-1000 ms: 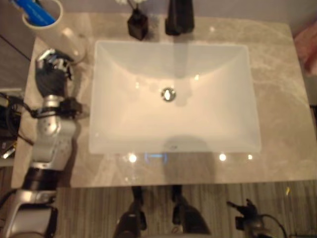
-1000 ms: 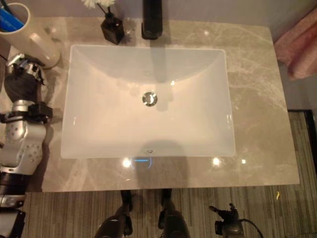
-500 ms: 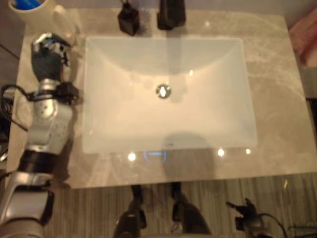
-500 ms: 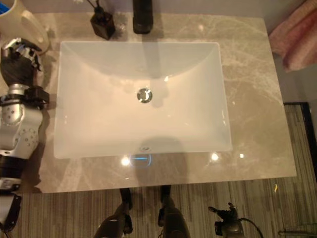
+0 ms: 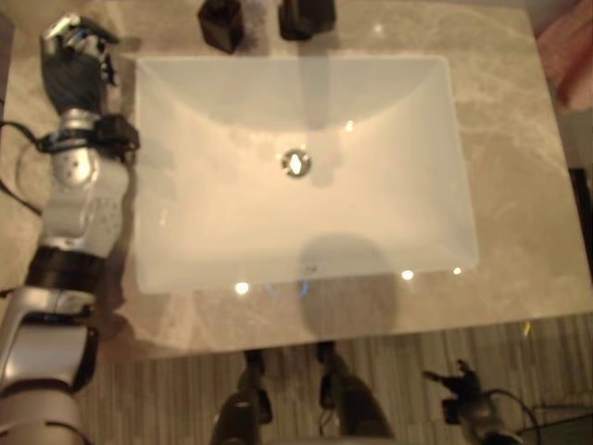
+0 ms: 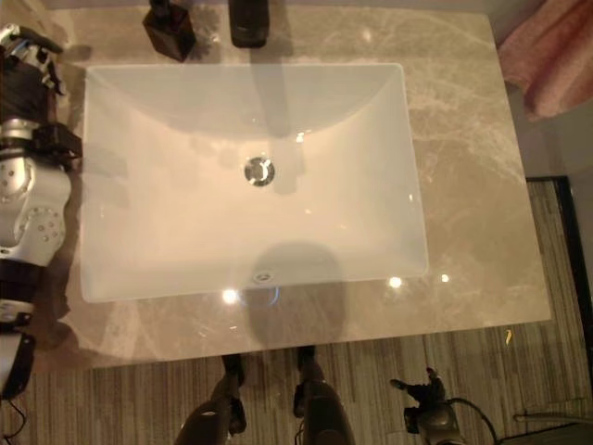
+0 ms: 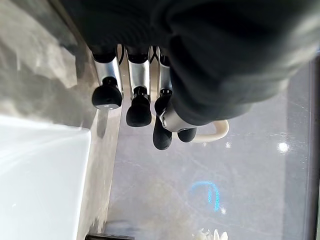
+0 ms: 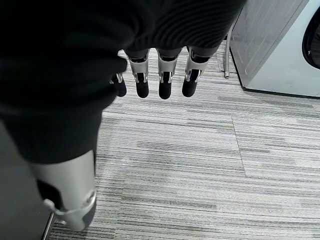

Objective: Put brush and paste in cup on sink, flatten towel.

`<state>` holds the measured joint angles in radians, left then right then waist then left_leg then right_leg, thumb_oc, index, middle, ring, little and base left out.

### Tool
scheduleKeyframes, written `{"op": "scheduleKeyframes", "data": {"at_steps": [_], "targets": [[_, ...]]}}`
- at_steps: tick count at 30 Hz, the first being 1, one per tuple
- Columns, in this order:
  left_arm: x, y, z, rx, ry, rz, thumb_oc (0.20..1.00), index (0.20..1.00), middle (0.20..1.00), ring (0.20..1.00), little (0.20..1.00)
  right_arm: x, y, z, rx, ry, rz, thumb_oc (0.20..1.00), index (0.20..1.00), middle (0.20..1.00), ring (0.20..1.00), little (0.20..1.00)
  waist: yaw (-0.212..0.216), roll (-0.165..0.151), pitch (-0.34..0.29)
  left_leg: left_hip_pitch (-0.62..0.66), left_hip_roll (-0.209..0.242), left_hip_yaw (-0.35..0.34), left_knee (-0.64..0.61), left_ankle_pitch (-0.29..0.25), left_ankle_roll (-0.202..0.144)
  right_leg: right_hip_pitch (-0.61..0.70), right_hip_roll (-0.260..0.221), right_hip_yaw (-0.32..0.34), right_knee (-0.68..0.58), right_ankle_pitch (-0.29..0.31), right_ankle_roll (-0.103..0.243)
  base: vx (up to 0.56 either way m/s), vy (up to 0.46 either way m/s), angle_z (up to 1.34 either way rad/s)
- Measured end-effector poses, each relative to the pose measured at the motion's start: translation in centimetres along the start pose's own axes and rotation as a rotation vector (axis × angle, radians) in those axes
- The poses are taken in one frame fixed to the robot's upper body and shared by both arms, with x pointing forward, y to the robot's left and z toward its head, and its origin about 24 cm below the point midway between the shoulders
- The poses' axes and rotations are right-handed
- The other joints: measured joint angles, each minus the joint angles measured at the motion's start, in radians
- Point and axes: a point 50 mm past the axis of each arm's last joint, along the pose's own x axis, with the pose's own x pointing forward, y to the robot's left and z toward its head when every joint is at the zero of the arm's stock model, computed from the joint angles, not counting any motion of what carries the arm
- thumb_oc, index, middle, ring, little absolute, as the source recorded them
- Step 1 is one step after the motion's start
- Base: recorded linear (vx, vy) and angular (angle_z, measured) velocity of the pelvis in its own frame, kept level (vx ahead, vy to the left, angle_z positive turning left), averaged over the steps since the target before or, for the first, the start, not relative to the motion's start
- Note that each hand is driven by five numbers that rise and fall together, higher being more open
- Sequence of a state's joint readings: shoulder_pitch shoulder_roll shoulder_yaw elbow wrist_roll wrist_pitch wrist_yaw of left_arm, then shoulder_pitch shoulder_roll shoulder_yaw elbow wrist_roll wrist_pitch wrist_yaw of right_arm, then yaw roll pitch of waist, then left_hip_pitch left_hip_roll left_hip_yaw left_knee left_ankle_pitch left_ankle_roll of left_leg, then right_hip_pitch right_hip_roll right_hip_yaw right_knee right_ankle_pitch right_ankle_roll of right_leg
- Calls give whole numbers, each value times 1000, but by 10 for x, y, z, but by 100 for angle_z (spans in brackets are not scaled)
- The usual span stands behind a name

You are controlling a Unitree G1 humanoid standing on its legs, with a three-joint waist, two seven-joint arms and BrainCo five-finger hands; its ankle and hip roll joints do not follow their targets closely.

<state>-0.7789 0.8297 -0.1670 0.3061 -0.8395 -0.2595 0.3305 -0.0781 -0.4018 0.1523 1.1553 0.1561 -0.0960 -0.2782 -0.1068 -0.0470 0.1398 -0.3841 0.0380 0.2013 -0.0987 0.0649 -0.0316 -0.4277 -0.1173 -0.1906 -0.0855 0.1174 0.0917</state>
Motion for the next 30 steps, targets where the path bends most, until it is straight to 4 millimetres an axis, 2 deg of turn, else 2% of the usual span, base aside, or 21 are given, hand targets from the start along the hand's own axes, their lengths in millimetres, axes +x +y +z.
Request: {"op": "scheduleKeyframes", "data": {"at_steps": [3,4,8,12,15,18,23,24,29,30], "targets": [[-17,0,-1,-16,3,-38,200,200,200,200,200,1,0,2,0,-4,1,1000,1000,1000,1000,1000,-3,0,0,11,0,-2,0,1,0,12,0,-1,0,0,0,0,0,0],[-32,1,-10,-10,39,-64,200,200,200,200,200,1,0,2,-1,-2,0,1000,1000,1000,1000,1000,-2,0,0,31,1,-6,0,1,0,30,0,-1,0,0,0,-25,2,-4],[-61,9,-25,4,118,-112,200,200,200,200,200,1,-2,3,9,0,-5,1000,1000,1000,1000,1000,4,0,0,73,3,-26,0,1,-1,79,0,-12,0,-1,1,-23,3,5],[-79,26,-30,36,167,-102,200,200,200,200,200,2,-4,2,19,6,-12,1000,1000,1000,1000,1000,38,1,0,72,0,-43,0,5,-4,82,-2,-17,0,-1,1,-58,16,9],[-82,43,-27,63,164,-40,200,200,200,200,200,1,-3,0,-13,9,0,1000,1000,1000,1000,1000,60,1,0,69,1,-51,0,15,-8,83,-2,-25,-3,2,-2,-42,24,8],[-80,54,-25,80,158,9,200,200,200,200,200,1,-3,-1,-15,11,8,1000,1000,1000,1000,1000,69,2,0,65,2,-55,-1,17,-9,81,-2,-29,-7,3,-3,-18,19,2],[-67,70,-25,136,148,99,200,200,200,200,200,-1,-5,-15,-25,54,6,1000,1000,1000,1000,1000,59,2,0,43,2,-62,0,26,-10,63,-1,-41,-4,8,-3,-7,22,5],[-54,72,-20,139,119,139,200,200,200,200,200,-2,-7,-18,-12,70,-5,1000,1000,1000,1000,1000,53,1,1,34,2,-63,0,26,-9,55,0,-38,-1,9,-4,0,0,0],[-30,68,-4,126,42,165,200,200,200,200,200,0,-15,-16,2,64,-28,1000,1000,1000,1000,1000,34,-3,3,22,3,-59,0,26,-9,39,1,-36,0,9,-4,4,3,-2],[-20,66,-1,126,29,178,200,200,200,200,200,1,-18,-16,2,63,-33,1000,1000,1000,1000,1000,22,-5,4,21,4,-57,0,26,-9,36,6,-29,0,9,-4,25,2,-7]]}}
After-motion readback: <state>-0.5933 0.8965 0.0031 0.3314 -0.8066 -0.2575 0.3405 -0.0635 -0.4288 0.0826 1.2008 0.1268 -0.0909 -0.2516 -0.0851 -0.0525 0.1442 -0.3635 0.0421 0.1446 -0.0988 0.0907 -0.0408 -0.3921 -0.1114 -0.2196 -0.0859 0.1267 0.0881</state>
